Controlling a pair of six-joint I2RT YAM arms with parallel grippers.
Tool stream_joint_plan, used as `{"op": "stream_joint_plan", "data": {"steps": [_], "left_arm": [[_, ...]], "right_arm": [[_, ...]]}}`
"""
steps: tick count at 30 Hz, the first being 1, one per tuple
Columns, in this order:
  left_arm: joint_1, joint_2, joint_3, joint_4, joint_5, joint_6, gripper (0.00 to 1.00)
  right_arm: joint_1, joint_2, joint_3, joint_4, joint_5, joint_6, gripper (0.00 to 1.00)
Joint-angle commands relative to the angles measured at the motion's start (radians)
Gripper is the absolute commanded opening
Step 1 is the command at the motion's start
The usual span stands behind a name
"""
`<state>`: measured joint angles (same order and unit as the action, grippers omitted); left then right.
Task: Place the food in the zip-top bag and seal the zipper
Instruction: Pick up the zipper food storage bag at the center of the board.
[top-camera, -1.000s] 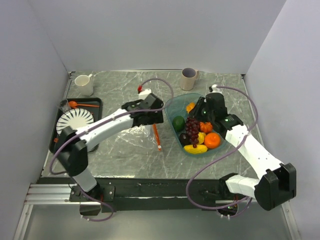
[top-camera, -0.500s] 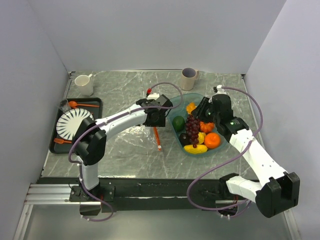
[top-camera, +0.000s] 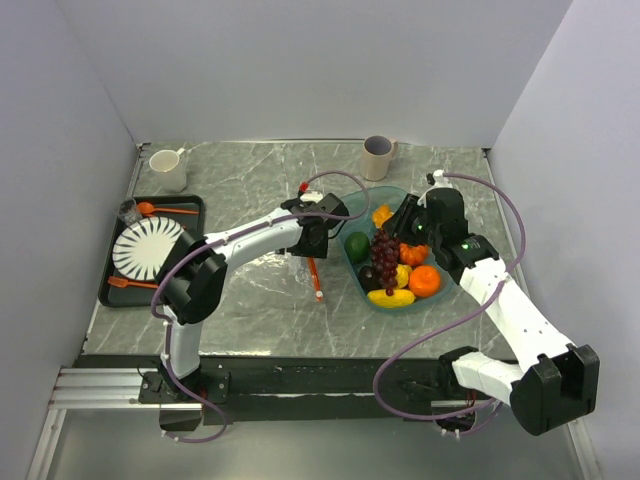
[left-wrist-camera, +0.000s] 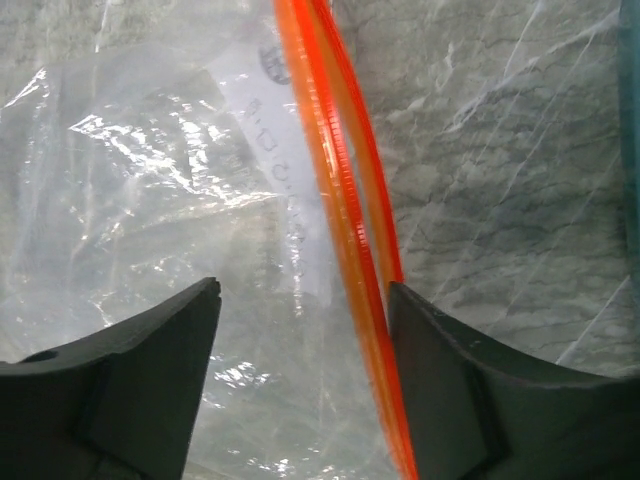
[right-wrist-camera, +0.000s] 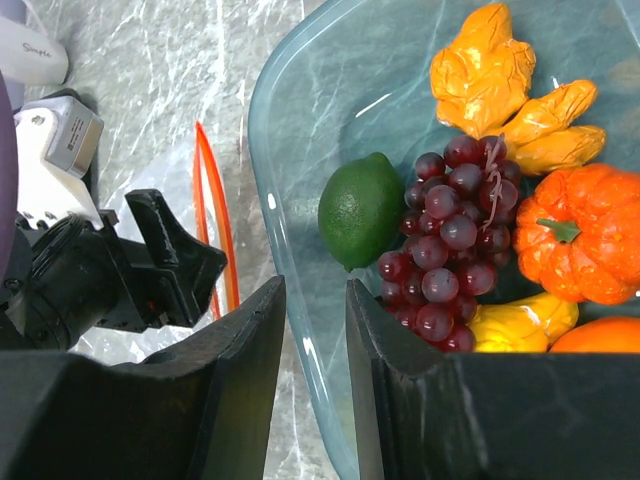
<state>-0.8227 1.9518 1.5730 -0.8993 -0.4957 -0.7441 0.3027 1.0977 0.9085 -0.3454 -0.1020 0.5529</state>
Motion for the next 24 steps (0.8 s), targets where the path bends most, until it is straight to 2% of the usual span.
{"op": "stream_joint_plan", "data": {"steps": [1, 5, 6, 9, 13, 14, 21, 24], "left_arm": [[-0.004, -0.025, 0.016, 0.003, -0.017, 0.011, 0.69], [-0.004, -0.053, -0.013, 0.029, -0.017, 0.014, 0.5], [-0.004, -0.057, -0.014, 0.031, -0.015, 0.015, 0.4], [-0.004, -0.091, -0.031, 0.048, -0.006, 0.014, 0.22], [-0.004, -0.169, -0.074, 0.086, 0.02, 0.014, 0.03], [-0.004, -0.188, -0.093, 0.095, 0.026, 0.011, 0.01], [-0.004, -0.332, -0.171, 0.164, 0.063, 0.003, 0.01], [-0.004, -0.372, -0.211, 0.204, 0.077, -0.006, 0.01]], "right_arm": [[-0.008, -0.009, -0.011, 0.034, -0.022, -0.013, 0.38], [-0.01, 0.011, -0.014, 0.04, -0.053, -0.015, 0.37], [-0.01, 0.016, -0.016, 0.048, -0.059, -0.015, 0.37], [-0.01, 0.027, -0.023, 0.068, -0.093, -0.01, 0.35], [-0.01, 0.06, -0.025, 0.091, -0.163, -0.01, 0.34], [-0.01, 0.068, -0.023, 0.095, -0.206, -0.004, 0.33], [0.012, 0.172, 0.001, 0.203, -0.438, 0.03, 0.29], [0.076, 0.226, 0.053, 0.185, -0.42, 0.027, 0.27]]}}
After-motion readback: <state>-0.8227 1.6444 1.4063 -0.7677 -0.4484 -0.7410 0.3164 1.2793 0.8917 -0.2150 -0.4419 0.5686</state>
